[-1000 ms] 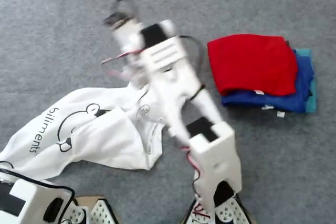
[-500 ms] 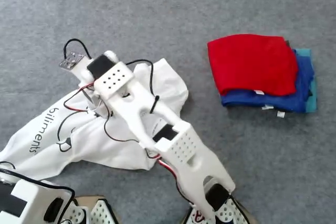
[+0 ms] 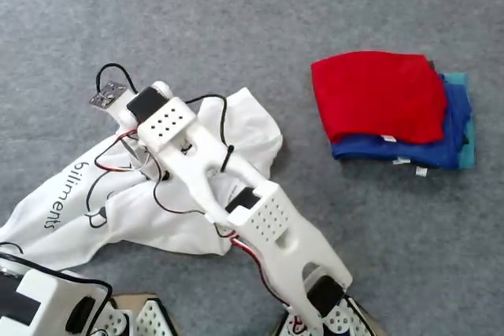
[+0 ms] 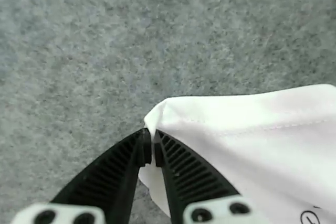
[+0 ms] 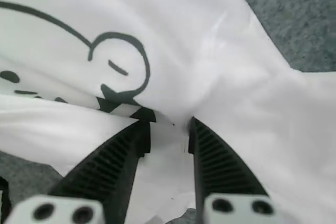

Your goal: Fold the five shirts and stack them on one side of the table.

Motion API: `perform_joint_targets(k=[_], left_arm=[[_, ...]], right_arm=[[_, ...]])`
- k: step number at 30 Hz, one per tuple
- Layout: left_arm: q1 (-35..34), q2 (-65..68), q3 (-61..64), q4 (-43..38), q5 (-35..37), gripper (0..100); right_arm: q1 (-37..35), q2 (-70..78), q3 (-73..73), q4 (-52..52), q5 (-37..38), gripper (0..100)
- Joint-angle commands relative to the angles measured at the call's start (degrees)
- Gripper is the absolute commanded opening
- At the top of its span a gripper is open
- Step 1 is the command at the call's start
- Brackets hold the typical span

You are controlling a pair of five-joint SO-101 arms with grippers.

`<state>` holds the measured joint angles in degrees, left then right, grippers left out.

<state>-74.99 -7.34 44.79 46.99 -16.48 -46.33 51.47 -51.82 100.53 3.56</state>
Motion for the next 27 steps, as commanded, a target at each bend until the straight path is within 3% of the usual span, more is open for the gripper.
perform_joint_targets(k=[1,4,8,13,19,27], left_arm=[[0.04,-1.67,0.13,-0.79,0.18,3],[0.04,-1.67,0.13,-0.79,0.18,3],[0.04,-1.67,0.13,-0.79,0.09,3],[0.04,-1.67,0.13,-0.79,0.09,3],[0.04,-1.67,0.13,-0.79,0.00,3],[0.04,-1.67,0.13,-0.79,0.00,3]], right_arm=[[1.76,-3.38,-1.80,0.70,-1.67,23.7],[1.41,-8.40,1.27,0.70,-1.76,28.6],[0.53,-15.34,9.45,0.70,-1.76,27.7],[-1.23,-22.81,24.57,0.53,-1.41,23.3],[-3.60,-28.70,38.02,0.09,-1.23,8.3],[-1.76,-29.41,47.25,-7.03,-1.23,10.2]])
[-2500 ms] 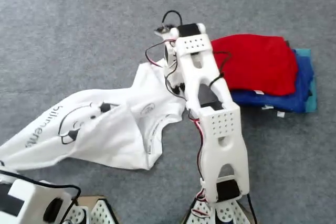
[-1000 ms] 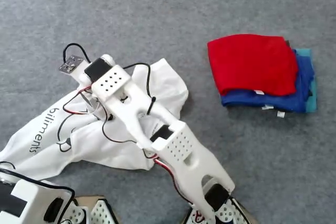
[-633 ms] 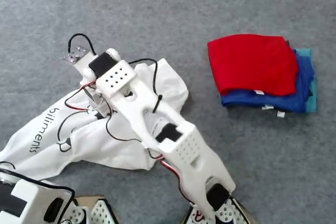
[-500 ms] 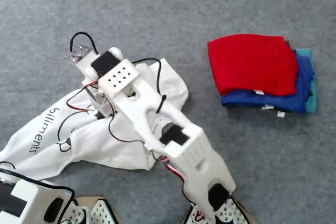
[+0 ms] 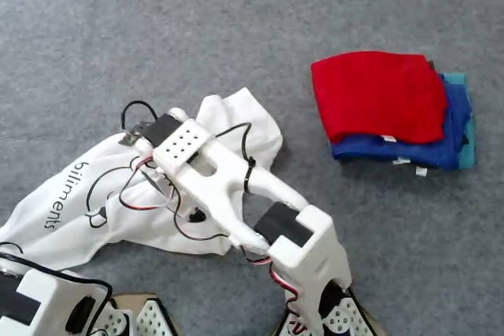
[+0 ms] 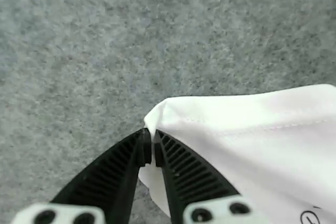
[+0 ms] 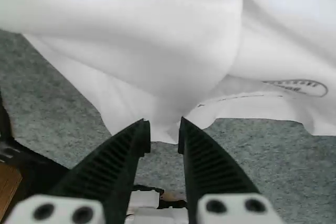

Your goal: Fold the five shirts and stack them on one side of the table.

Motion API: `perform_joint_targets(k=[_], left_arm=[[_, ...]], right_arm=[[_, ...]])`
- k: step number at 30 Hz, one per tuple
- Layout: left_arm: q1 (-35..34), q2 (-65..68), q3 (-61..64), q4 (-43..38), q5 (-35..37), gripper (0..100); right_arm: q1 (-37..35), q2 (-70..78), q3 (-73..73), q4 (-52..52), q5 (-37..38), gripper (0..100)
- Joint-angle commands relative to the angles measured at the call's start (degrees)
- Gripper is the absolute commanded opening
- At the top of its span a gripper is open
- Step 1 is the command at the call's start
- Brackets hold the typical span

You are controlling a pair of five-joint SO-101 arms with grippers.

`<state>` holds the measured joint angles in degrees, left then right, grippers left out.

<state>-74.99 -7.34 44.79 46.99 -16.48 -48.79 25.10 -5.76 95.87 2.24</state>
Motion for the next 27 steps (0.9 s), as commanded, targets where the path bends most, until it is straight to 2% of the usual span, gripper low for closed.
perform_joint_targets(k=[1,12,18,20,23,27], left_arm=[[0.04,-1.67,0.13,-0.79,0.00,3],[0.04,-1.67,0.22,-0.79,0.00,3],[0.04,-1.67,0.22,-0.79,0.00,3],[0.04,-1.67,0.22,-0.79,0.00,3],[0.04,-1.67,0.22,-0.79,0.00,3],[0.40,-2.02,-0.13,-0.44,0.00,3]], right_arm=[[0.53,-3.03,1.63,-3.52,-0.09,10.2],[0.88,-2.33,2.15,-8.70,-0.53,11.0],[0.79,2.95,1.63,-8.79,-1.58,31.0],[0.70,4.97,1.19,-8.88,-1.58,34.0],[0.70,6.73,0.04,-8.44,-1.58,27.0],[0.79,6.37,-2.95,-7.12,-1.58,2.8]])
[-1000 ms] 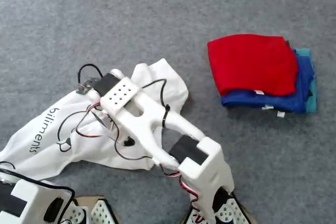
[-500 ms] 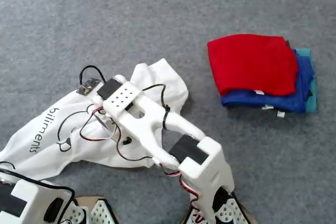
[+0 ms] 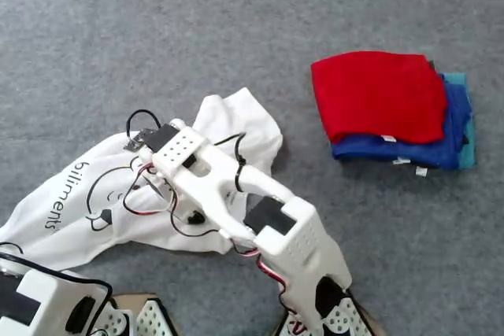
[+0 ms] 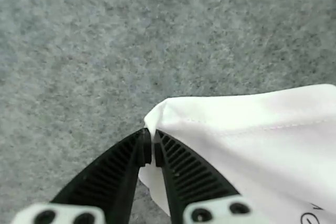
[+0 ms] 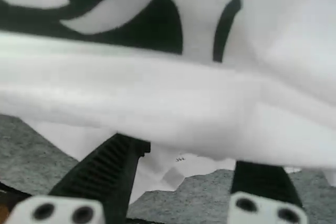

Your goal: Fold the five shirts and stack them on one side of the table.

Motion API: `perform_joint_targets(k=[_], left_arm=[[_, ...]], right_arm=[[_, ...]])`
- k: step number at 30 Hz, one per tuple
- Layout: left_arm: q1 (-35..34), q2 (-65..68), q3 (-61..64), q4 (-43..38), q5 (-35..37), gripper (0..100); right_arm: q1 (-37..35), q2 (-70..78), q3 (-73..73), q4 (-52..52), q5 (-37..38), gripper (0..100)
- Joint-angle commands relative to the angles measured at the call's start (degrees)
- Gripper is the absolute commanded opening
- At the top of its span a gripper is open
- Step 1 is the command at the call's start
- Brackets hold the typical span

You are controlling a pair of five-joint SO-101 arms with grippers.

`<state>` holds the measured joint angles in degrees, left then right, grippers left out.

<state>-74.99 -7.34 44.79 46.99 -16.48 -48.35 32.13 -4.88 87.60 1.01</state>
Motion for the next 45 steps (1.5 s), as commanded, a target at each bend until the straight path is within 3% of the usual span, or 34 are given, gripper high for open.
perform_joint_targets(k=[1,5,12,22,27,30,35,41,45], left_arm=[[0.66,-2.11,-0.57,-0.79,0.00,3],[2.86,-2.11,-7.69,3.60,0.35,3],[7.60,-2.11,-28.35,22.51,3.78,3],[13.49,-1.58,-70.11,47.47,10.11,3],[13.85,-2.02,-89.98,53.98,13.63,3],[13.05,-2.73,-97.71,53.98,13.71,3],[10.42,-10.20,-102.73,53.80,13.36,3],[10.95,-18.02,-100.35,53.80,11.34,3],[21.41,-16.09,-92.35,53.10,11.60,3]], right_arm=[[0.35,-1.10,-4.79,2.20,-0.35,3.4],[0.44,-4.18,-9.01,7.38,-0.35,3.4],[0.53,-13.85,-12.44,13.54,2.29,3.1],[2.46,-38.81,-11.38,13.19,6.15,3.0],[2.37,-50.95,-18.86,13.19,6.15,3.0],[2.29,-56.31,-27.47,13.19,5.71,2.8],[2.37,-60.44,-40.48,13.36,4.48,1.3],[2.46,-62.29,-47.52,13.36,1.14,1.3],[5.01,-60.79,-42.86,13.27,1.23,1.3]])
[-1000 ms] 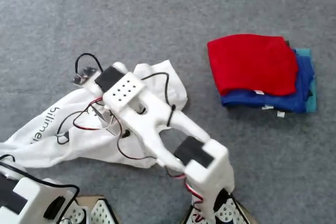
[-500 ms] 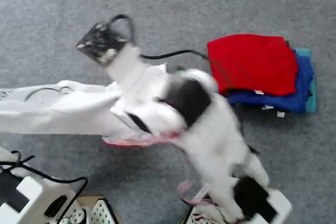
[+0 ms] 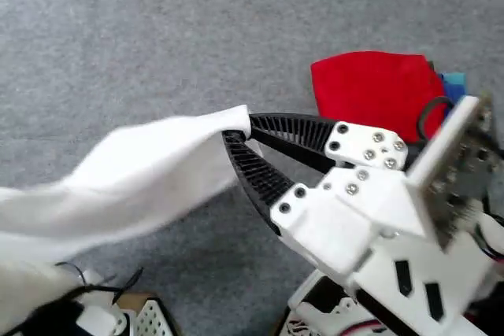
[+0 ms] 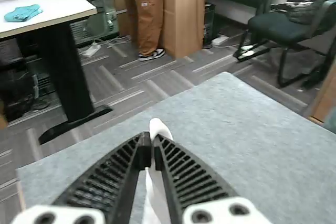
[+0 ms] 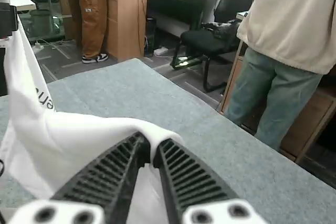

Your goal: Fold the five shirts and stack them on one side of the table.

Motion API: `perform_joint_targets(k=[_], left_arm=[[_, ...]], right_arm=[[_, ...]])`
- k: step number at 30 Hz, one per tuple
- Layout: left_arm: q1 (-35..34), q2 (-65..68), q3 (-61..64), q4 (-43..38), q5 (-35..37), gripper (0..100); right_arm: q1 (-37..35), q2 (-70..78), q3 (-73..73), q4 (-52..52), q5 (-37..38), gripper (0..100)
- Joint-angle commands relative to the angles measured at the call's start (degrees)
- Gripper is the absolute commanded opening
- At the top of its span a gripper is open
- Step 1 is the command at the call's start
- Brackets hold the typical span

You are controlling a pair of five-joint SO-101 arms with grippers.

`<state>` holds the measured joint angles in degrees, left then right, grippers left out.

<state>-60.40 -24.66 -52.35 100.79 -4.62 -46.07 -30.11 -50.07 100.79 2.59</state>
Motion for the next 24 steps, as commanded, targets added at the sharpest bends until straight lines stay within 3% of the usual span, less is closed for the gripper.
perform_joint_targets(k=[1,5,9,14,19,22,24], left_arm=[[9.45,2.81,8.04,-2.20,0.35,3],[15.96,12.66,23.78,-16.88,6.33,3],[19.38,25.23,34.51,-34.20,9.49,3],[22.99,43.78,33.10,-48.97,11.25,3],[25.63,61.89,17.54,-43.52,11.87,3],[26.33,72.70,7.25,-36.31,11.78,3],[26.15,79.30,0.48,-31.56,11.78,3]], right_arm=[[4.40,2.51,5.05,0.00,-0.18,1.4],[13.54,10.42,19.21,-5.01,0.18,1.4],[21.10,21.49,33.71,-21.19,3.43,1.4],[26.11,38.46,40.04,-43.52,4.48,1.4],[26.99,56.40,33.27,-48.53,4.66,1.5],[26.81,65.45,28.09,-43.69,7.38,2.1],[26.90,69.85,23.78,-37.89,7.65,7.6]])
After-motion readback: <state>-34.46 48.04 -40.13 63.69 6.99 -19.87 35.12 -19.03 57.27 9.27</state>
